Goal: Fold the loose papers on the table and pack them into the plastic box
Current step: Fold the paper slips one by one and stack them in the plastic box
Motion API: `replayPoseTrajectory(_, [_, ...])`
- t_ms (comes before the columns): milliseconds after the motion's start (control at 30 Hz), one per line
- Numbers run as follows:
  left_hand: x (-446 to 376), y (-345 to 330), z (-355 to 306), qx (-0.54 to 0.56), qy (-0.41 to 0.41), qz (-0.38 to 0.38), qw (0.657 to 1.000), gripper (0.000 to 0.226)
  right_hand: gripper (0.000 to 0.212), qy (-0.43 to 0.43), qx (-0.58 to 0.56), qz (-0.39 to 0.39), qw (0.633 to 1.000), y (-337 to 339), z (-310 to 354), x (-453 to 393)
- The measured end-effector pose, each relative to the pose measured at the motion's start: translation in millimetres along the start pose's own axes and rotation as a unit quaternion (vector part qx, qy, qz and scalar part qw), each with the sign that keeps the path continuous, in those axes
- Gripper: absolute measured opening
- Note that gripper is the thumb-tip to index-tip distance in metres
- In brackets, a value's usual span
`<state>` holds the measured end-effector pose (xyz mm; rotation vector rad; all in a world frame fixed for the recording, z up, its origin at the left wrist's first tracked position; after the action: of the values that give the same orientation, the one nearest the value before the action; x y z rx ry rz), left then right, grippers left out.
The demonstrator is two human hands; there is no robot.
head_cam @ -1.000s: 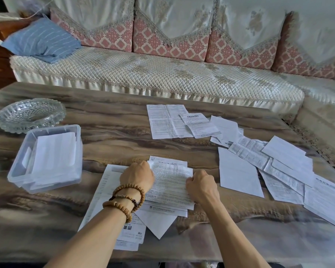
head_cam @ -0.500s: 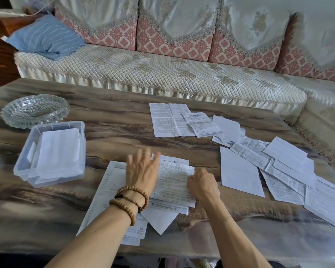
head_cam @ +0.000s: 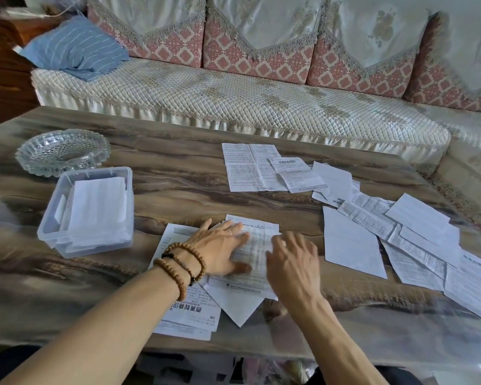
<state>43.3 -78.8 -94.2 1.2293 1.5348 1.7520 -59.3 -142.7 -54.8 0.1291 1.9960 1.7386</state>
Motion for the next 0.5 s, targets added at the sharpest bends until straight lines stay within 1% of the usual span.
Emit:
replayPoseTrajectory(33, [-1,-1,0,0.007,0.0,0.012,1.0,0.086,0.038,0.037,-0.039,0.033,0.998,-13,13,1])
replayPoseTrajectory(67, [-1,-2,1,0.013,0.001,0.022,1.0,0.089,0.051,0.05,-0.078,0.09,0.992,-29,22,6])
replayPoseTrajectory(100, [-1,-4,4,0.019,0.004,0.032,0.999,0.093,0.063,0.049,-0.1,0.155,0.982,-44,25,12])
replayPoseTrajectory(133, [-1,-6,7,0.024,0.007,0.041,0.999,0.097,0.072,0.047,-0.104,0.19,0.975,-50,24,17])
replayPoseTrajectory(200, [3,-8,15,0.037,0.013,0.055,0.998,0.101,0.09,0.047,-0.113,0.233,0.965,-53,14,25])
replayPoseTrajectory(267, [8,-8,24,0.056,0.021,0.056,0.997,0.1,0.098,0.041,-0.115,0.262,0.957,-52,1,33])
replayPoseTrajectory(333, [16,-9,32,0.068,0.028,0.051,0.996,0.096,0.096,0.033,-0.119,0.291,0.949,-50,-12,38])
replayPoseTrajectory(400, [26,-9,39,0.071,0.036,0.037,0.996,0.088,0.082,0.034,-0.112,0.317,0.941,-44,-22,36])
replayPoseTrajectory(433, [32,-6,43,0.079,0.042,0.022,0.996,0.079,0.075,0.041,-0.086,0.314,0.945,-36,-26,25])
replayPoseTrajectory(500, [47,1,50,0.111,0.058,-0.014,0.992,0.052,0.063,0.06,-0.034,0.279,0.958,-18,-23,-9])
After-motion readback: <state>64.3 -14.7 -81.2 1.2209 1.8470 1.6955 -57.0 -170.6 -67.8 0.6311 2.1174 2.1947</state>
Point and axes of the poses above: each hand's wrist, its own x-axis away from the middle knuckle, its own y-axis out of the back of the hand, z = x × y, the point moved 10 cm from there along -x, towards the middle knuckle, and after that the axes turned 12 degrees about y, right-handed, at the moved point
